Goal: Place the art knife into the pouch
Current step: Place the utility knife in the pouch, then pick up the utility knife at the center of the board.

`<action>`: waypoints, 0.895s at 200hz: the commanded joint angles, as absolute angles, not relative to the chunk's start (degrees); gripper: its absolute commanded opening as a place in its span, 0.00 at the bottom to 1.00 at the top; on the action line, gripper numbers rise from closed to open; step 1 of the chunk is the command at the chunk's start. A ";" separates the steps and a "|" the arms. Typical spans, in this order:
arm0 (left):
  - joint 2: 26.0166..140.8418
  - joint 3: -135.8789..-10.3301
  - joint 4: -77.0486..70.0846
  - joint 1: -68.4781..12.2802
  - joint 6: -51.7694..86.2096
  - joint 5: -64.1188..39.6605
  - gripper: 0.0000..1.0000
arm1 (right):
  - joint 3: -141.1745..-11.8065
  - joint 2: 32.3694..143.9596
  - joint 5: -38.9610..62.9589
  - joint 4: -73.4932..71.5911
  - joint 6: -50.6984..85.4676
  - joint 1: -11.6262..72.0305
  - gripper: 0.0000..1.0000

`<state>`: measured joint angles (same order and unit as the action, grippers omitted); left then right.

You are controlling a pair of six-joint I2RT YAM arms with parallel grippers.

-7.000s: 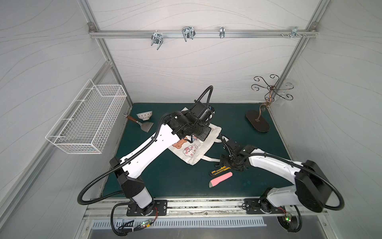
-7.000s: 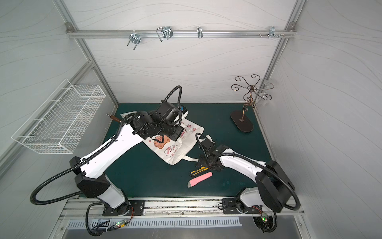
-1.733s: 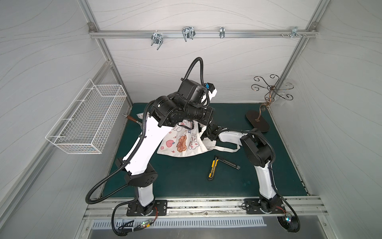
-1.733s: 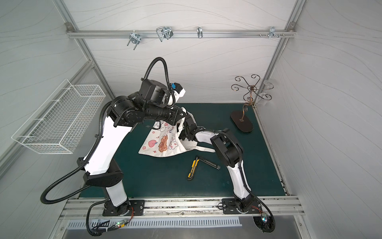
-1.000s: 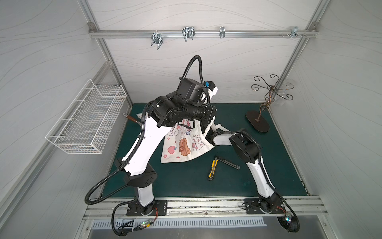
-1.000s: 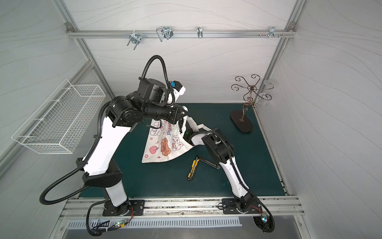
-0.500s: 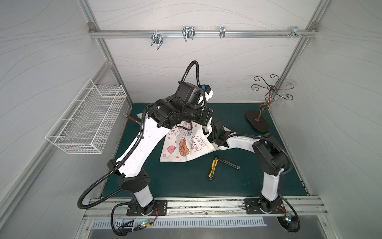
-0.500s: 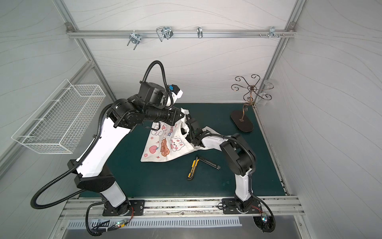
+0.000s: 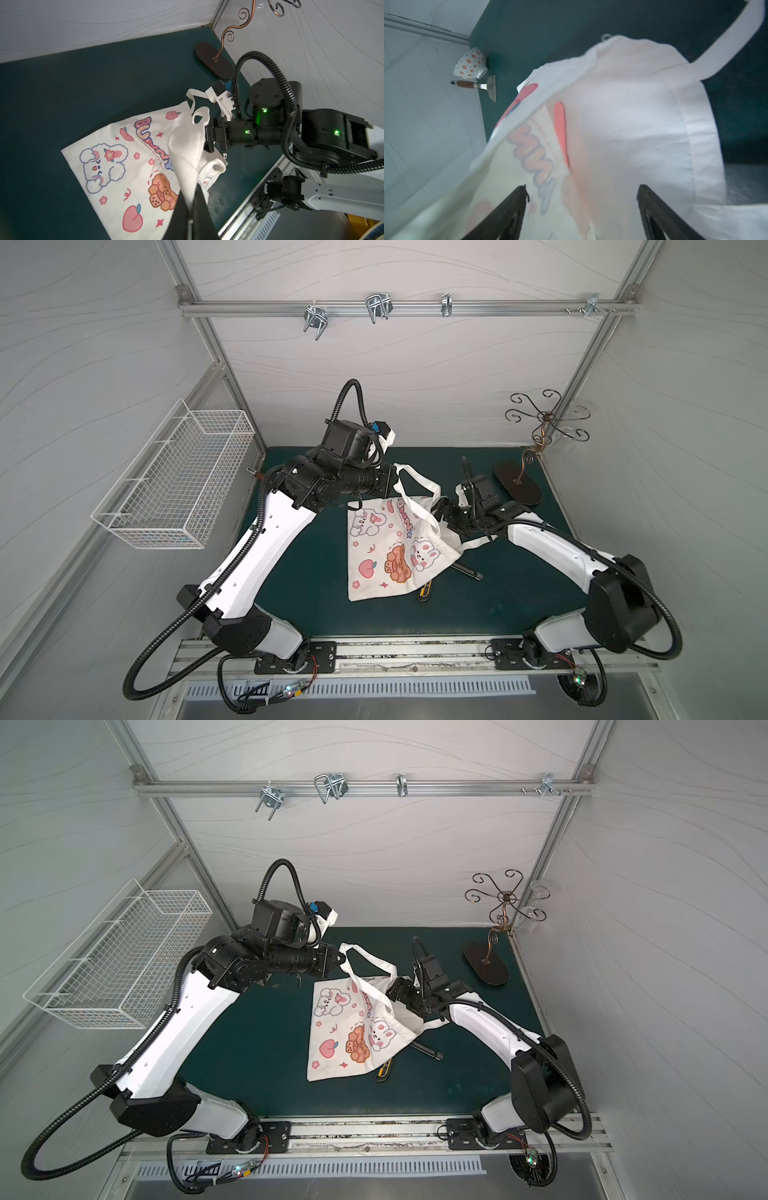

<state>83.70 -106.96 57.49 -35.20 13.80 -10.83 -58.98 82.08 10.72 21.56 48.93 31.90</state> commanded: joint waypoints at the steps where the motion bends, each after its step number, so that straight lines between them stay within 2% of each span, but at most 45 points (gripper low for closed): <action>1: 82.14 -106.62 52.48 -33.99 14.52 -12.48 0.00 | -57.62 82.37 11.79 24.09 46.72 30.92 0.85; 41: 81.17 -107.65 54.19 -30.52 14.11 -12.74 0.00 | -58.01 80.22 12.53 27.51 44.61 28.67 0.85; 74: 80.16 -107.05 54.32 -22.68 15.25 -14.47 0.00 | -56.87 72.77 10.21 35.89 39.28 27.76 0.86; 96: 81.28 -107.65 53.50 -17.41 16.26 -18.54 0.00 | -54.33 69.99 12.29 39.72 36.93 27.86 0.86; 113: 82.76 -109.17 54.14 -16.27 15.91 -19.33 0.00 | -51.59 68.68 13.85 41.40 35.61 28.11 0.85; 144: 83.11 -108.49 53.51 -16.17 16.07 -20.23 0.00 | -46.97 67.40 13.81 42.87 33.78 30.86 0.84; 179: 81.44 -106.04 52.39 -15.83 16.00 -18.91 0.00 | -46.14 69.45 9.98 42.83 36.01 39.52 0.84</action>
<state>82.89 -106.61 55.51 -16.27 15.49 -18.90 -45.98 68.42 12.03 40.91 35.55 34.96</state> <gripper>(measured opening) 0.065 0.841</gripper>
